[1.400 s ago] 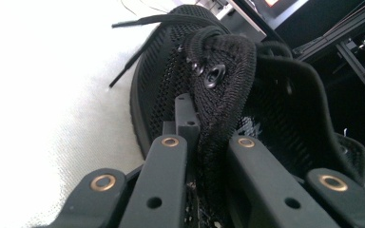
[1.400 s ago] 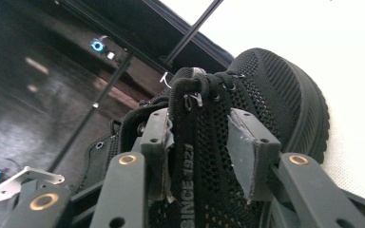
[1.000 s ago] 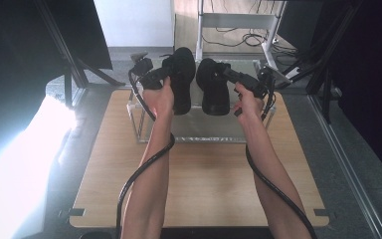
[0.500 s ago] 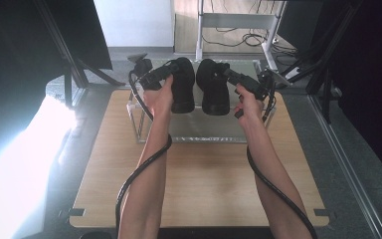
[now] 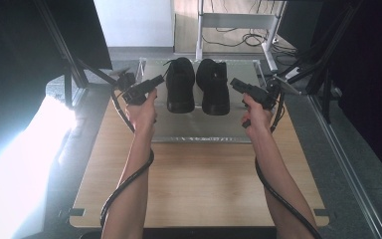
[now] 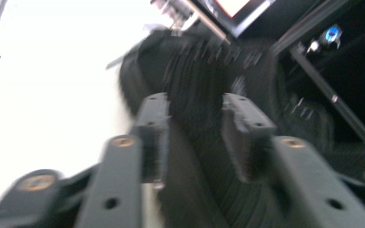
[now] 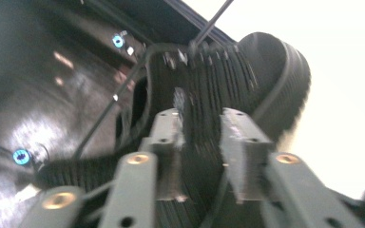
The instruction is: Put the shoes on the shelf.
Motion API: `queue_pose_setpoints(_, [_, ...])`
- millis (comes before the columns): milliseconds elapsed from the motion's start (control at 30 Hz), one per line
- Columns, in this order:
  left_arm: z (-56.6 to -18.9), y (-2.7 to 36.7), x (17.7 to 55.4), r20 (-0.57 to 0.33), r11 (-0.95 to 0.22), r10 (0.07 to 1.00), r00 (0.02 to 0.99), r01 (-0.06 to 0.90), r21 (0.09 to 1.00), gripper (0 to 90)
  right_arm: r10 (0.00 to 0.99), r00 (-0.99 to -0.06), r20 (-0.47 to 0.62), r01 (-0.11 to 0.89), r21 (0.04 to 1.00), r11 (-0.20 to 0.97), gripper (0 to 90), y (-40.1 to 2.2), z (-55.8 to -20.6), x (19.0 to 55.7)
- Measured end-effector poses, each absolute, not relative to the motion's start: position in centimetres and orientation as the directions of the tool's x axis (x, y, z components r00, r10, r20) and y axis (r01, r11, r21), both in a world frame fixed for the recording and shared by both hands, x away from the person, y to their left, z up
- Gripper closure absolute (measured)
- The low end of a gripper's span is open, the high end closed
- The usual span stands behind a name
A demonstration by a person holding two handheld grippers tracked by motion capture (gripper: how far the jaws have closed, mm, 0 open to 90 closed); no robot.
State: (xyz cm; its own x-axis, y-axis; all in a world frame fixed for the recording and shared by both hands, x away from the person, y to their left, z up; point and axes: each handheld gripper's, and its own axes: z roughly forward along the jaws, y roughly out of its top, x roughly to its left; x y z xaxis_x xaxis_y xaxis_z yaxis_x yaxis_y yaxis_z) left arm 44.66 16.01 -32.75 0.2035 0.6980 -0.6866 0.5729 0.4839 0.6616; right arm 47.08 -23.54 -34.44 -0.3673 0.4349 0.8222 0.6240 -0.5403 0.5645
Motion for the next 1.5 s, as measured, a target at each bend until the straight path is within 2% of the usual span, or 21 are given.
queue_pose_setpoints(167, [-34.7,15.1,44.4,-0.681,0.444,0.703,0.203,0.624,0.644,77.1,0.514,-0.359,0.779,0.624,0.610,-0.489,82.4,-23.3,-35.7,45.6])
queue_pose_setpoints(400, [-34.7,13.3,44.8,-0.620,0.393,0.762,0.185,0.628,0.671,88.9,0.500,-0.372,0.782,0.627,0.609,-0.487,86.7,-21.8,-36.1,45.4])
queue_pose_setpoints(533, [-34.8,13.4,45.1,-0.612,0.384,0.770,0.183,0.634,0.672,87.5,0.522,-0.372,0.768,0.617,0.625,-0.479,86.5,-21.7,-35.9,45.6])
queue_pose_setpoints(633, [-35.0,13.6,45.2,-0.613,0.379,0.767,0.189,0.637,0.672,83.3,0.485,-0.372,0.792,0.632,0.598,-0.492,83.6,-22.1,-36.4,45.8])
queue_pose_setpoints(800, [-34.5,13.3,45.5,-0.571,0.339,0.799,0.191,0.641,0.689,86.0,0.473,-0.376,0.796,0.629,0.595,-0.501,83.1,-22.1,-36.5,45.9])
queue_pose_setpoints(833, [-34.6,13.4,45.5,-0.570,0.340,0.799,0.192,0.638,0.691,83.8,0.476,-0.372,0.797,0.633,0.593,-0.497,81.0,-22.1,-36.5,45.9])
queue_pose_setpoints(1000, [-35.0,14.5,45.0,-0.581,0.354,0.784,0.218,0.612,0.707,59.0,0.469,-0.368,0.803,0.646,0.583,-0.492,69.5,-22.6,-36.9,45.7])
queue_pose_setpoints(1233, [-34.1,14.5,43.4,-0.477,0.264,0.829,0.292,0.547,0.794,33.4,0.457,-0.404,0.792,0.642,0.601,-0.475,53.3,-24.0,-37.5,45.1])
queue_pose_setpoints(1333, [-34.1,14.7,42.6,-0.459,0.253,0.831,0.313,0.522,0.815,26.5,0.438,-0.442,0.783,0.626,0.619,-0.475,47.7,-24.7,-37.3,44.5])
queue_pose_setpoints(1500, [-34.7,15.5,41.0,-0.469,0.265,0.814,0.342,0.500,0.825,20.4,0.437,-0.498,0.749,0.596,0.661,-0.456,39.1,-25.7,-36.9,43.1])
